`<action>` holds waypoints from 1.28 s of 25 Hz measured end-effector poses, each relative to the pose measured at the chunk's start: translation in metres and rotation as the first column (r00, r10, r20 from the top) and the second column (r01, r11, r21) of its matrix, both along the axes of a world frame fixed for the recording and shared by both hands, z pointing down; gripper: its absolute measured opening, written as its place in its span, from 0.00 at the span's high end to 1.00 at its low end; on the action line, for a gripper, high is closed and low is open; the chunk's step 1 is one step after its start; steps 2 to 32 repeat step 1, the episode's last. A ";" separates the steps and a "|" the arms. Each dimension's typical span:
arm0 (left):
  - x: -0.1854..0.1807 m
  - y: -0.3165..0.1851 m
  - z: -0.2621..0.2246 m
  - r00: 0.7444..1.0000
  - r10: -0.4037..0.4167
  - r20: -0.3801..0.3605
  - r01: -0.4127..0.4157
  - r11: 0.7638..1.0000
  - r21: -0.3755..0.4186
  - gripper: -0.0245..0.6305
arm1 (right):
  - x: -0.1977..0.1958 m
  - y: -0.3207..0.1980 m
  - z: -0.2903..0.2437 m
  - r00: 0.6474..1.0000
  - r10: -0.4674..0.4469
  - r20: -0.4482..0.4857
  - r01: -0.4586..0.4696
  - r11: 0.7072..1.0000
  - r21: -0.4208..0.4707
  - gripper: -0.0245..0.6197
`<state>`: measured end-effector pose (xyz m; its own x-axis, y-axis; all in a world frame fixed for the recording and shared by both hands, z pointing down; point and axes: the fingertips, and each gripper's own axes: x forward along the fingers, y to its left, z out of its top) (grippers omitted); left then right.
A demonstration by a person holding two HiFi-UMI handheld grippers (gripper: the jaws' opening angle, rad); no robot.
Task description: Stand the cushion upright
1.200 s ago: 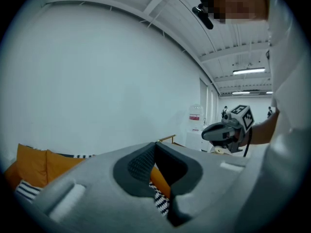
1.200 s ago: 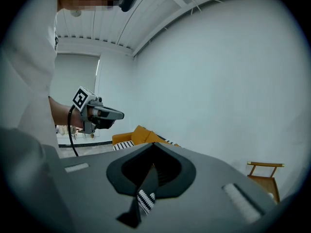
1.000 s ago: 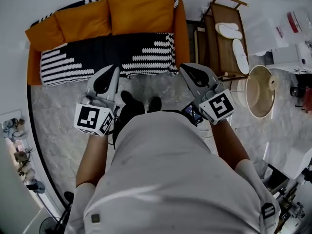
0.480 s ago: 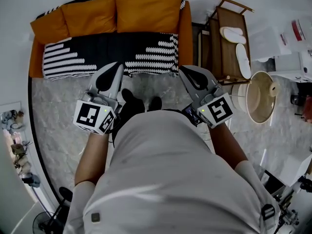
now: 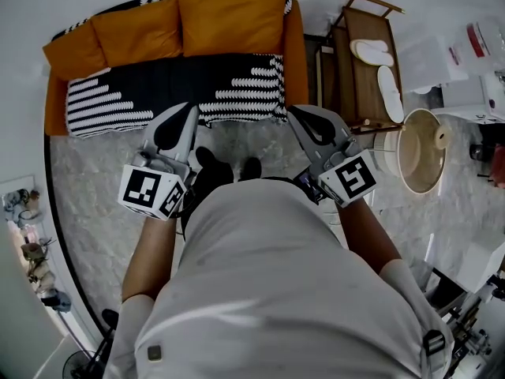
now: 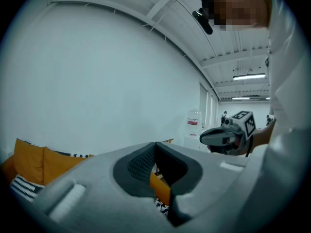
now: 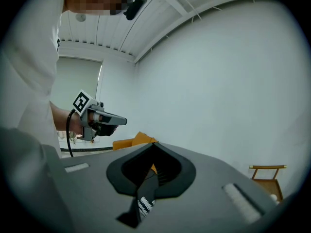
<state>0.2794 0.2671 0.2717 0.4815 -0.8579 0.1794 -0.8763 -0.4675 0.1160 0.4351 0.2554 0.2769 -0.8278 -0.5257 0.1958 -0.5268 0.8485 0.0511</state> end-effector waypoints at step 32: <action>0.001 -0.001 0.000 1.000 0.003 -0.001 -0.003 1.000 0.000 0.96 | 0.001 -0.001 0.000 1.000 0.004 0.000 -0.004 1.000 -0.001 0.95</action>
